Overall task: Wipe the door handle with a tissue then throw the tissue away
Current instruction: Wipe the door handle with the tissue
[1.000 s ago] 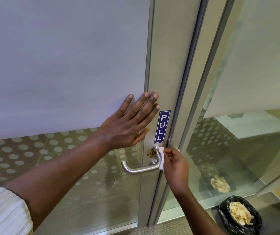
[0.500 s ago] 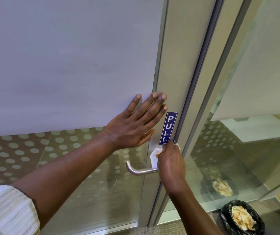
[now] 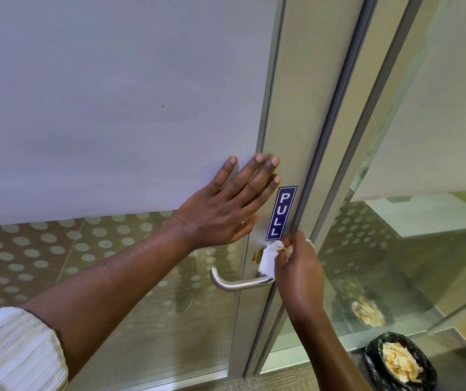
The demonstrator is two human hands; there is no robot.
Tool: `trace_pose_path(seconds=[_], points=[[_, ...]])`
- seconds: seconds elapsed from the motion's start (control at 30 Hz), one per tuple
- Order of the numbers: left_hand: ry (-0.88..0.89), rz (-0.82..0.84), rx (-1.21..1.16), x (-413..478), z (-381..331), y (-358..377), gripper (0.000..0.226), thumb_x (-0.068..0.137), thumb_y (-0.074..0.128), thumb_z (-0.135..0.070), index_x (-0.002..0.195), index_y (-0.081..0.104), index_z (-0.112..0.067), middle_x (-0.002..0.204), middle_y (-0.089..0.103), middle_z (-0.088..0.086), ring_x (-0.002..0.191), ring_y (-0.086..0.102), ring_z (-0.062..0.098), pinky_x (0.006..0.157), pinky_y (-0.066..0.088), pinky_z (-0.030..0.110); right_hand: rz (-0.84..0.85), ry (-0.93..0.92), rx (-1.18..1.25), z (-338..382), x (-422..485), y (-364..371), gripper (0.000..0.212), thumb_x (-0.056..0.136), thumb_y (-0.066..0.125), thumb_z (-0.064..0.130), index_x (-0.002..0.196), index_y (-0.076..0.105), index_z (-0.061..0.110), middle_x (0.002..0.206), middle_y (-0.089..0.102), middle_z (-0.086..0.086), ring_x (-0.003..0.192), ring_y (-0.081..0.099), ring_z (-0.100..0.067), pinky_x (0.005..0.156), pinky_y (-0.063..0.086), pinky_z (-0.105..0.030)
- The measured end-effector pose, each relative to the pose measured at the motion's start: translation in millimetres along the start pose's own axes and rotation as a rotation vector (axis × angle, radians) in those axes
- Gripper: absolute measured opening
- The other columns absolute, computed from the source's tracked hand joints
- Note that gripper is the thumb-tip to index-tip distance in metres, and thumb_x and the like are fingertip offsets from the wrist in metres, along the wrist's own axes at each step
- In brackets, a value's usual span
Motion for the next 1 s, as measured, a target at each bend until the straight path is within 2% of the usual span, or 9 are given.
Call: trace_pose_path(seconds=[0.1,0.2,0.27,0.4,0.5,0.6,0.8,0.9,1.0], points=[[-0.002,0.005,-0.006,0,0,1,0.072,0.105,0.045,-0.045,0.163,0.031,-0.004,0.169,0.028,0.022,0.156,0.026,0.038,0.127,0.012,0.055,-0.104,-0.086,0.021,9,1,-27,0.015,0.09,0.061,0.007,0.101,0.058,0.017,0.094,0.055,-0.006,0.076,0.051,-0.02,0.061,0.034,-0.029],[0.003,0.006,0.003,0,0,2,0.072,0.106,0.044,-0.047,0.163,0.03,-0.004,0.169,0.027,0.022,0.156,0.025,0.038,0.127,0.012,0.056,-0.247,-0.118,0.007,18,2,-50,0.016,0.086,0.065,0.001,0.098,0.058,0.01,0.102,0.047,-0.009,0.074,0.045,-0.018,0.061,0.037,-0.028],[0.001,0.005,0.0,0,0,2,0.072,0.107,0.043,-0.047,0.163,0.03,-0.004,0.169,0.027,0.022,0.156,0.025,0.039,0.127,0.013,0.056,-0.283,-0.143,-0.007,21,2,-49,0.017,0.082,0.068,-0.002,0.093,0.057,0.006,0.102,0.043,-0.012,0.075,0.044,-0.022,0.061,0.039,-0.03],[0.001,0.003,-0.004,0,0,1,0.073,0.106,0.045,-0.046,0.163,0.03,-0.004,0.169,0.027,0.022,0.157,0.025,0.039,0.126,0.014,0.056,-0.111,-0.232,-0.145,21,-5,-5,0.017,0.081,0.071,0.003,0.09,0.058,0.006,0.103,0.047,-0.012,0.083,0.049,-0.026,0.063,0.039,-0.028],[0.003,-0.001,-0.004,0,0,0,0.072,0.106,0.044,-0.045,0.163,0.031,-0.003,0.168,0.027,0.022,0.156,0.024,0.039,0.126,0.013,0.056,0.02,-0.247,-0.224,18,-9,21,0.022,0.088,0.065,0.011,0.109,0.062,0.005,0.112,0.058,-0.015,0.096,0.055,-0.031,0.07,0.051,-0.036],[0.005,-0.002,0.005,0,0,1,0.072,0.106,0.044,-0.045,0.163,0.031,-0.004,0.168,0.027,0.022,0.156,0.025,0.038,0.126,0.014,0.056,0.102,-0.253,-0.206,17,-9,25,0.031,0.088,0.069,0.011,0.118,0.062,0.009,0.118,0.061,-0.012,0.106,0.056,-0.029,0.08,0.055,-0.039],[0.003,0.005,-0.005,0,0,1,0.072,0.106,0.045,-0.046,0.163,0.031,-0.004,0.169,0.027,0.022,0.156,0.025,0.039,0.127,0.012,0.056,0.208,-0.555,-0.285,29,-19,28,0.03,0.092,0.062,0.022,0.121,0.067,0.015,0.122,0.062,-0.005,0.115,0.054,-0.023,0.093,0.052,-0.036],[0.002,0.004,-0.007,0,0,0,0.073,0.105,0.046,-0.045,0.163,0.032,-0.004,0.168,0.027,0.022,0.156,0.026,0.038,0.126,0.015,0.056,0.323,-0.757,-0.296,39,-28,31,0.03,0.094,0.052,0.023,0.116,0.07,0.014,0.115,0.066,-0.005,0.109,0.059,-0.022,0.09,0.052,-0.034],[0.004,0.003,-0.013,0,0,-2,0.072,0.105,0.046,-0.045,0.163,0.032,-0.004,0.168,0.028,0.022,0.156,0.026,0.038,0.125,0.017,0.056,0.421,-0.857,-0.295,40,-28,32,0.032,0.098,0.048,0.029,0.116,0.069,0.015,0.12,0.067,-0.004,0.115,0.058,-0.022,0.099,0.046,-0.034]])
Point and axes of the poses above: each hand's wrist, its own x-axis towards the middle knuckle, its own y-axis out of the palm, z = x × y, the point moved 8 cm from there along x, towards the middle knuckle
